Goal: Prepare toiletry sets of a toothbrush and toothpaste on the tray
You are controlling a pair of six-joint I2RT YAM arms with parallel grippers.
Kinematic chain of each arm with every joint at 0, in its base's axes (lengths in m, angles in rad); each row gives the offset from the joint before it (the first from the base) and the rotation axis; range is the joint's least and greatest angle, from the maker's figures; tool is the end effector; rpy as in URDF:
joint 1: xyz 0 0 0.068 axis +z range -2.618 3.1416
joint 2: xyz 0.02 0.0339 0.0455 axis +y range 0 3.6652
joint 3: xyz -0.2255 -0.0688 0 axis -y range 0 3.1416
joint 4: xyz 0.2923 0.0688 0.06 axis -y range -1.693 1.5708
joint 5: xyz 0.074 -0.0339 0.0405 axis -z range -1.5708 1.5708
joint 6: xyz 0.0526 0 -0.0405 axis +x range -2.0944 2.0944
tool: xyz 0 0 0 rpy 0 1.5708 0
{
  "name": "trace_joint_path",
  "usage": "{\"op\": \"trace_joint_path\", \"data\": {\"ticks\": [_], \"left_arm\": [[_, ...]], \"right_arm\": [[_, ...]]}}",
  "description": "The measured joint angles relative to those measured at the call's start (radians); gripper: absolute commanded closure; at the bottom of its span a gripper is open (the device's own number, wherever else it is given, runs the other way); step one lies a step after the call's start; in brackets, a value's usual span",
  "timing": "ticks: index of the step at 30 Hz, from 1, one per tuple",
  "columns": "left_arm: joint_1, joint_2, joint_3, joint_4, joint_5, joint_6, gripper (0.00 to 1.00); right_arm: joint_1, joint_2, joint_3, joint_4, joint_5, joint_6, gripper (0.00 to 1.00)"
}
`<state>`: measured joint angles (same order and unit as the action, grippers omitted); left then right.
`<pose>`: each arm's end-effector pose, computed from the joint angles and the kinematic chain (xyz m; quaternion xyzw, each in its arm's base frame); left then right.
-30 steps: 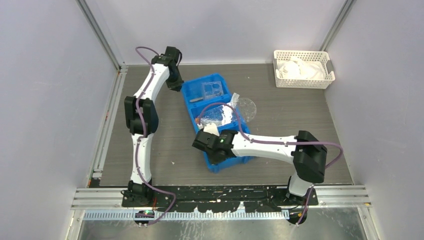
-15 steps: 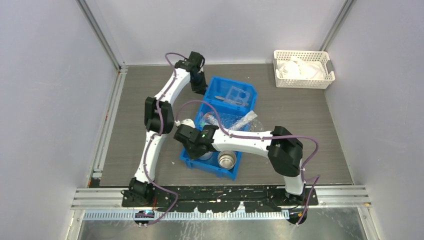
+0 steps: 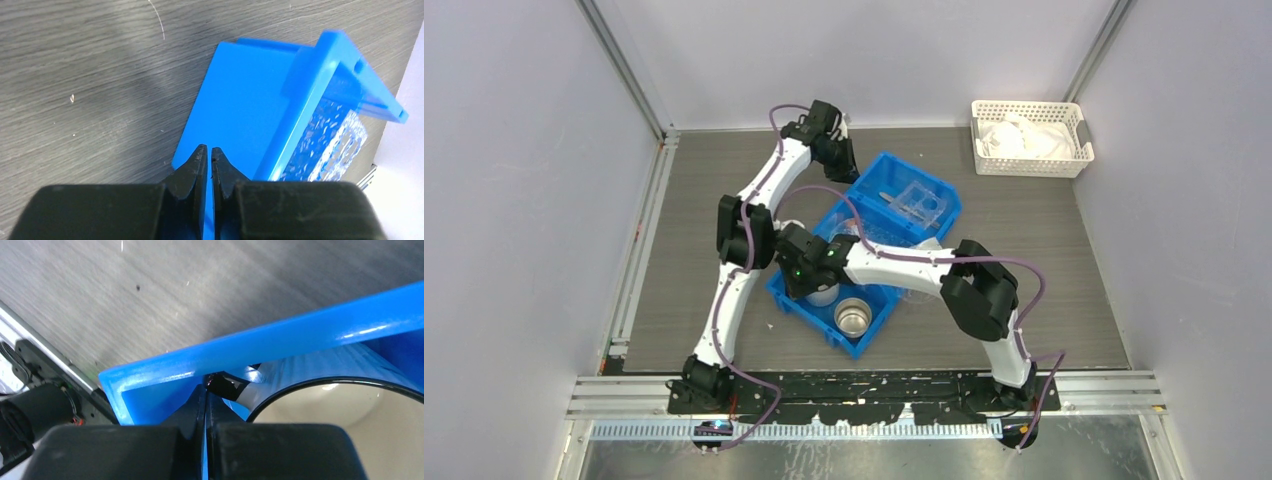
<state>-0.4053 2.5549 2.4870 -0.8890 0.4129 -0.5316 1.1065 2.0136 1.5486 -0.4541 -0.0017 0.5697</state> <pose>0.5191 -0.2457 0.1785 0.0029 0.9351 -0.3079 0.1756 0.2156 0.4306 0.1392 -0.2515 0.9134 0.2385 0.2135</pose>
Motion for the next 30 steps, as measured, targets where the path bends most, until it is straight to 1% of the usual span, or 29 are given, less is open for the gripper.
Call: {"op": "trace_joint_path", "data": {"ticks": [5,8,10,14,16,18,19,20,21,22,23,24,25,26,27,28,30], "left_arm": [[0.023,-0.010,-0.003,0.027,-0.002,0.008,0.90],[0.063,-0.046,-0.013,0.025,-0.013,0.009,0.90],[0.099,-0.092,-0.027,0.024,-0.037,0.010,0.89],[0.174,-0.232,-0.058,0.013,-0.103,0.015,0.86],[0.201,-0.314,-0.069,0.001,-0.145,0.019,0.82],[0.210,-0.392,-0.085,-0.006,-0.183,0.024,0.74],[0.209,-0.438,-0.101,-0.008,-0.201,0.027,0.71],[0.205,-0.477,-0.115,-0.014,-0.216,0.034,0.66],[0.201,-0.509,-0.128,-0.021,-0.229,0.038,0.62],[0.196,-0.541,-0.144,-0.030,-0.244,0.041,0.56],[0.196,-0.568,-0.160,-0.040,-0.257,0.043,0.49],[0.193,-0.597,-0.183,-0.053,-0.271,0.044,0.44],[0.190,-0.625,-0.210,-0.067,-0.283,0.045,0.33],[0.188,-0.647,-0.237,-0.075,-0.291,0.047,0.20],[0.188,-0.674,-0.275,-0.083,-0.298,0.044,0.04],[0.189,-0.696,-0.308,-0.091,-0.305,0.047,0.01],[0.190,-0.736,-0.381,-0.100,-0.319,0.044,0.00]], "right_arm": [[-0.073,0.012,0.021,0.024,-0.015,-0.037,0.99],[-0.112,0.008,0.031,0.006,-0.003,-0.070,0.99],[-0.130,-0.009,0.032,-0.024,0.006,-0.090,0.99],[-0.142,-0.077,0.054,-0.126,0.022,-0.120,0.99],[-0.145,-0.125,0.072,-0.173,0.026,-0.127,0.99],[-0.146,-0.172,0.086,-0.204,0.025,-0.129,0.94],[-0.146,-0.198,0.093,-0.218,0.025,-0.130,0.91],[-0.146,-0.221,0.099,-0.231,0.026,-0.133,0.84],[-0.146,-0.240,0.104,-0.243,0.029,-0.138,0.73],[-0.148,-0.259,0.111,-0.262,0.040,-0.148,0.46],[-0.153,-0.277,0.117,-0.280,0.051,-0.157,0.26],[-0.157,-0.290,0.121,-0.294,0.060,-0.158,0.18],[-0.166,-0.305,0.124,-0.312,0.068,-0.171,0.09],[-0.182,-0.317,0.126,-0.326,0.073,-0.185,0.02],[-0.211,-0.330,0.126,-0.341,0.079,-0.197,0.01],[-0.249,-0.340,0.126,-0.354,0.086,-0.207,0.00],[-0.341,-0.349,0.132,-0.372,0.104,-0.224,0.00]]}}
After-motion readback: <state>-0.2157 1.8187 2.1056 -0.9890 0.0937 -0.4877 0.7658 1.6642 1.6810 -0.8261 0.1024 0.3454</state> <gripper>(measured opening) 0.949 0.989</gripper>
